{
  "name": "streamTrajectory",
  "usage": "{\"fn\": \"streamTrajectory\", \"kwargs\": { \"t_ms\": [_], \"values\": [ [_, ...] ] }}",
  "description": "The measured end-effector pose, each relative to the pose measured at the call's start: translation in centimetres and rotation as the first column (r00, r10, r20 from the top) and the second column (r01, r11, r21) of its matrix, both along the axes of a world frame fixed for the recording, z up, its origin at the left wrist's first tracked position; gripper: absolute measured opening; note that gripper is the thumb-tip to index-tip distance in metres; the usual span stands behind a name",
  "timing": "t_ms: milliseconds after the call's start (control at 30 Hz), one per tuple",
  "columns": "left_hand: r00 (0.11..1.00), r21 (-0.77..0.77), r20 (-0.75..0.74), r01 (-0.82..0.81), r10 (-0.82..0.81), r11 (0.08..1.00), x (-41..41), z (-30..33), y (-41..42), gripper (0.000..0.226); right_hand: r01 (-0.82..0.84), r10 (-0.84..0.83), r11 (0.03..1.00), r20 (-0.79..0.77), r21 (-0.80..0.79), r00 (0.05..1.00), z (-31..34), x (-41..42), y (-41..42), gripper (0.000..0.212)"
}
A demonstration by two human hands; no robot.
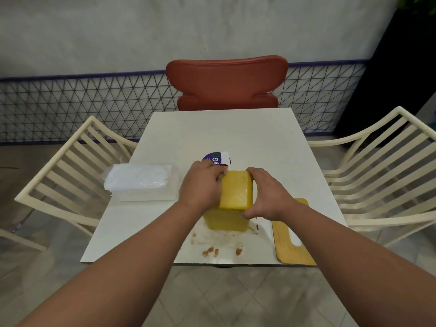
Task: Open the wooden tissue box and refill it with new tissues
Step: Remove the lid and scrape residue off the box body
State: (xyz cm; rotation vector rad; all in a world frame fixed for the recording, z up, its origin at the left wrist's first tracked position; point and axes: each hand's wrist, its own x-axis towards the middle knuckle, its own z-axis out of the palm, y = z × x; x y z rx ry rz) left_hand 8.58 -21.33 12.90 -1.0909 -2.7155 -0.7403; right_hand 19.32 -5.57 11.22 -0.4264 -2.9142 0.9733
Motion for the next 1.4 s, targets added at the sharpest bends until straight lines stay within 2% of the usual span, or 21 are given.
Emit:
{"fn": "streamTrajectory", "kwargs": {
  "t_ms": [100, 167, 267, 367, 467, 533, 600, 700, 767, 867, 933, 1000, 1067, 1300, 1367, 1400],
  "values": [
    [0.992, -0.035, -0.016, 0.125, -0.126, 0.992, 1.4, 0.2, 1.9, 0.029, 0.004, -0.004, 1.000, -0.011, -0.010, 1.000, 0.0, -0.2, 0.0, 0.111],
    [0.975, -0.059, -0.013, 0.221, -0.222, 0.973, 2.1, 0.5, 2.5, 0.027, -0.004, 0.004, 1.000, -0.022, -0.019, 1.000, -0.1, -0.2, 0.0, 0.099],
    [0.900, -0.105, 0.039, 0.435, -0.433, 0.894, 2.4, 1.0, 1.7, 0.024, -0.016, 0.016, 1.000, -0.014, -0.018, 1.000, -0.3, -0.3, 0.2, 0.082],
    [0.823, -0.096, 0.158, 0.563, -0.546, 0.821, 1.7, 2.0, 0.4, 0.023, -0.030, 0.030, 1.000, -0.021, -0.006, 0.999, -0.2, -0.3, 0.2, 0.096],
    [0.889, 0.000, 0.103, 0.449, -0.447, 0.893, 0.7, 2.5, 0.7, 0.020, -0.022, 0.021, 1.000, -0.024, -0.010, 0.999, 0.0, 0.0, 0.0, 0.102],
    [0.921, -0.027, 0.046, 0.389, -0.388, 0.921, 0.3, 2.3, 1.7, 0.021, -0.018, 0.016, 0.999, -0.031, -0.037, 0.999, 0.2, 0.1, -0.2, 0.099],
    [0.918, -0.080, 0.068, 0.395, -0.391, 0.915, 0.2, 1.9, 2.4, 0.023, -0.015, 0.013, 0.999, -0.029, -0.044, 0.999, 0.3, 0.1, -0.2, 0.095],
    [0.873, -0.115, 0.085, 0.487, -0.480, 0.866, 1.0, 1.4, 1.7, 0.023, -0.029, 0.028, 0.999, -0.020, -0.028, 0.999, 0.4, 0.0, -0.1, 0.092],
    [0.817, -0.125, 0.079, 0.576, -0.571, 0.808, 1.9, 1.2, 0.5, 0.023, -0.042, 0.042, 0.999, -0.007, -0.017, 0.999, 0.3, 0.0, -0.1, 0.101],
    [0.762, -0.134, 0.199, 0.645, -0.617, 0.753, 2.0, 1.8, -1.0, 0.020, -0.039, 0.039, 0.999, -0.002, -0.019, 0.999, 0.2, 0.1, 0.0, 0.112],
    [0.795, -0.084, 0.223, 0.592, -0.564, 0.801, 0.8, 2.6, -0.7, 0.019, -0.024, 0.024, 1.000, -0.004, -0.021, 1.000, 0.1, 0.2, 0.0, 0.113],
    [0.879, -0.012, 0.144, 0.460, -0.454, 0.888, -0.4, 2.9, 0.0, 0.018, -0.025, 0.025, 1.000, -0.002, -0.009, 1.000, 0.2, 0.3, -0.1, 0.114],
    [0.928, -0.003, 0.087, 0.364, -0.362, 0.931, -0.8, 2.3, 0.8, 0.021, -0.030, 0.030, 1.000, -0.007, -0.002, 1.000, 0.3, 0.3, -0.1, 0.113],
    [0.883, 0.004, 0.085, 0.463, -0.461, 0.886, 4.3, -0.6, -0.6, 0.025, -0.029, 0.029, 0.999, -0.027, -0.024, 0.999, -0.1, -0.1, 0.1, 0.101],
    [0.911, 0.026, 0.077, 0.403, -0.404, 0.915, 5.4, -0.7, 0.0, 0.025, -0.020, 0.019, 0.999, -0.037, -0.027, 0.999, -0.2, -0.1, 0.2, 0.101],
    [0.943, 0.037, 0.073, 0.322, -0.324, 0.946, 5.6, -0.9, 0.6, 0.025, -0.015, 0.014, 1.000, -0.035, -0.027, 0.999, -0.3, -0.1, 0.2, 0.101]
  ]
}}
